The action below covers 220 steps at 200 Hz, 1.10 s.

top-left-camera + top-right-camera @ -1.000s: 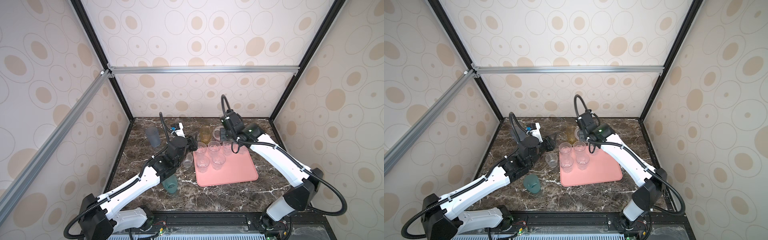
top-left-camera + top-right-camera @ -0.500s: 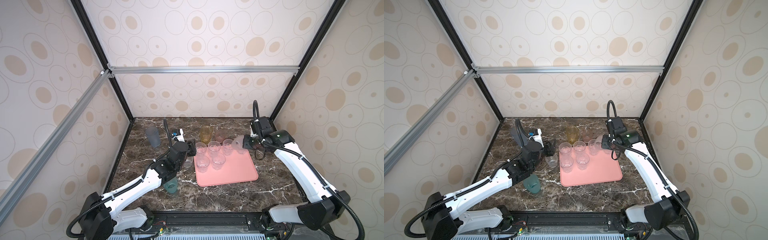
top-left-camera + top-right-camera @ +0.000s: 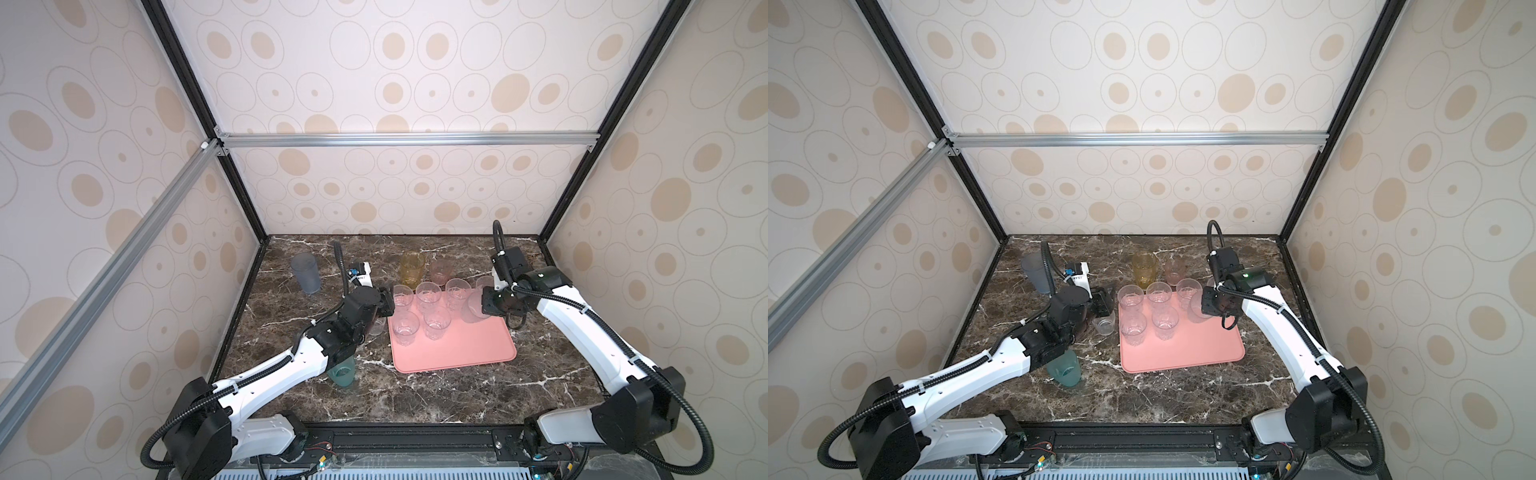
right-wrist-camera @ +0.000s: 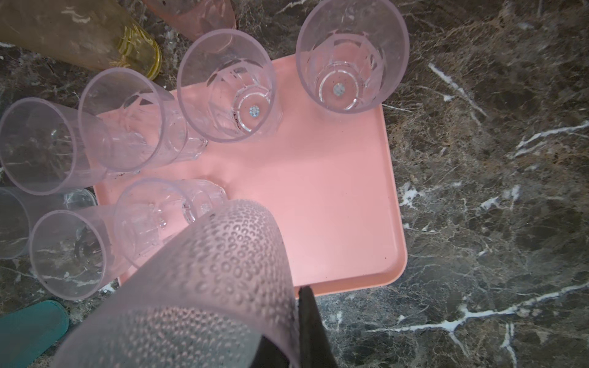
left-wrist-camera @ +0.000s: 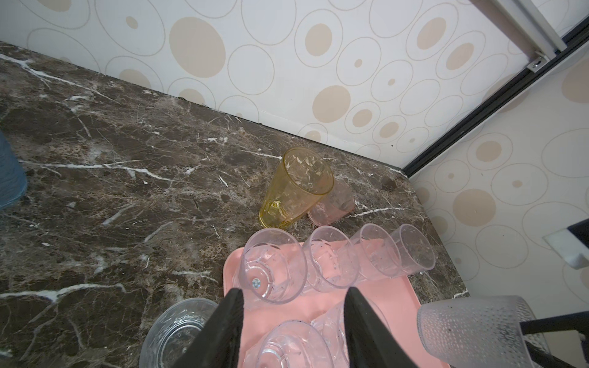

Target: Place the glasses into the tray

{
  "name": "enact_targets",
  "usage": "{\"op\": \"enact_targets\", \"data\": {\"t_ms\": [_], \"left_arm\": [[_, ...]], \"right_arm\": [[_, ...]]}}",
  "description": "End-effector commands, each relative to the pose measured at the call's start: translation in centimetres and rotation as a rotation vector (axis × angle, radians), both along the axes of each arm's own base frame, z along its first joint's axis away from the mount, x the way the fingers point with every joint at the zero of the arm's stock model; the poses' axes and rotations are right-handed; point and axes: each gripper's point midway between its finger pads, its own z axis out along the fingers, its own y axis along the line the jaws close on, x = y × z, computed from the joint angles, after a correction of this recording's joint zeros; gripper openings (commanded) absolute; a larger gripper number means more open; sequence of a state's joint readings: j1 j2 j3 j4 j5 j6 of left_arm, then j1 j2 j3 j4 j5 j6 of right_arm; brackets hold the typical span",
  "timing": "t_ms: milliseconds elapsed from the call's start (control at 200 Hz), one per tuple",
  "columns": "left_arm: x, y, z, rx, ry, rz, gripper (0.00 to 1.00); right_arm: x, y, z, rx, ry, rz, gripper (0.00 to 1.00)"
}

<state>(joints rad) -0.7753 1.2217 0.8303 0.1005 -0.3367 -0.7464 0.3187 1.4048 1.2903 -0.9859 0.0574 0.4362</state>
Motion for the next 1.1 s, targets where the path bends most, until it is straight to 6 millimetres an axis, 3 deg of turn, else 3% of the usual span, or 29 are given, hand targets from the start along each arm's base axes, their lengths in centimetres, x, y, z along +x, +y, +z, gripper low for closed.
{"op": "enact_targets", "data": {"t_ms": [0,435,1095], "left_arm": [[0.0,-0.3,0.2,-0.011,-0.011,-0.006,0.51],[0.1,-0.5,-0.5,0.004,0.002,-0.011,0.52],[0.1,-0.9,-1.2,0.005,0.017,-0.023,0.53]], "right_arm": [[0.5,-0.1,-1.4,-0.013,0.019,0.005,0.01],[1.8,-0.2,-5.3,-0.034,0.074,-0.004,0.01],[3.1,-0.5,-8.2,-0.086,0.122,-0.012,0.01]]}}
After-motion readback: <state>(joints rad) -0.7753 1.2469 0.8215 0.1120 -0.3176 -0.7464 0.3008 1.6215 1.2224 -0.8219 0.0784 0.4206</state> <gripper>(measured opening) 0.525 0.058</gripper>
